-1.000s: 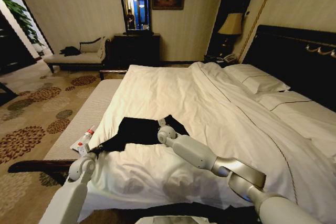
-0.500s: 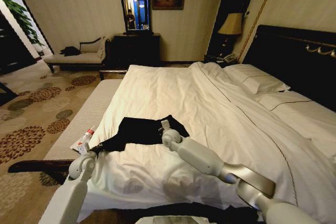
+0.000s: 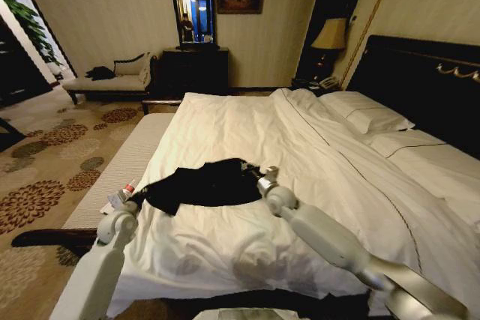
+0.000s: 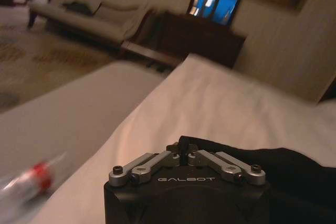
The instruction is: Fold the clothes on the bed.
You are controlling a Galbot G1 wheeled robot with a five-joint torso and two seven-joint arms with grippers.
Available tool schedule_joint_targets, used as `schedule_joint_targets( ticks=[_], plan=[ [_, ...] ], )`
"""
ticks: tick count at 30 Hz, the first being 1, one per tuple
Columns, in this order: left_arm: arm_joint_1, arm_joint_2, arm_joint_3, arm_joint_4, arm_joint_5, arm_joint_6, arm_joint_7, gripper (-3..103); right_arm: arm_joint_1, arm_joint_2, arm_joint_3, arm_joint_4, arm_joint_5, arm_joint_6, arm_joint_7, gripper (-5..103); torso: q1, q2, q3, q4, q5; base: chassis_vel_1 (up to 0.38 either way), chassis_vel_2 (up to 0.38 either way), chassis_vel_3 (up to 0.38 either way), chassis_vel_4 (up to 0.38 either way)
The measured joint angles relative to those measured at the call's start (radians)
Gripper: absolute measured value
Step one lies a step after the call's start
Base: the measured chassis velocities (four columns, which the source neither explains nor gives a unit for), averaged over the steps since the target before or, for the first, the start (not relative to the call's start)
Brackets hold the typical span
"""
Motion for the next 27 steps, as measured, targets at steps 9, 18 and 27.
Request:
schedule_joint_targets(
  ticks=[9,18,27],
  plan=[
    [-0.118,0.089,-0.028,-0.224,-0.209,-0.043,-0.050,2,-0.152,-0.098,0.309,0.284,0.090,0.097,-0.067,0,0.000,0.000,0.000,-0.0001,0.0000,0.000,0.000,0.000,0.000],
    [-0.138,0.306,-0.208,-0.458,-0.426,-0.081,-0.069,2,-0.165,-0.231,0.537,0.536,0.232,0.113,-0.011,0,0.000,0.000,0.000,0.0003,-0.0003,0.000,0.000,0.000,0.000],
    [0.117,0.491,-0.813,-0.637,-0.828,-0.087,-0.067,2,-0.189,-0.439,0.970,0.733,0.549,-0.009,0.207,0,0.000,0.000,0.000,0.0000,-0.0005,0.000,0.000,0.000,0.000]
  ],
)
